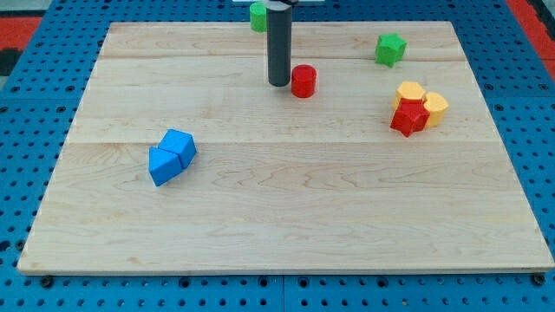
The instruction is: Slide the group of blocks towards center left
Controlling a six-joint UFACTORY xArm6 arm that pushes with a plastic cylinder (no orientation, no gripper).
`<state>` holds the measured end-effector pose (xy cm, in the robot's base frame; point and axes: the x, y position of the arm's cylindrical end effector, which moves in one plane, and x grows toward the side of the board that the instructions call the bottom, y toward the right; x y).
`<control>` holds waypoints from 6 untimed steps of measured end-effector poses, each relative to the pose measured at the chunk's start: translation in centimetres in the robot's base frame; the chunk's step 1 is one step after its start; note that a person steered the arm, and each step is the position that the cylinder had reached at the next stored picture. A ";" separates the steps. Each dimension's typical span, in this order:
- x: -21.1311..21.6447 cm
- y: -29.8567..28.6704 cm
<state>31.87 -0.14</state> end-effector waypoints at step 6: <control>3.8 8.7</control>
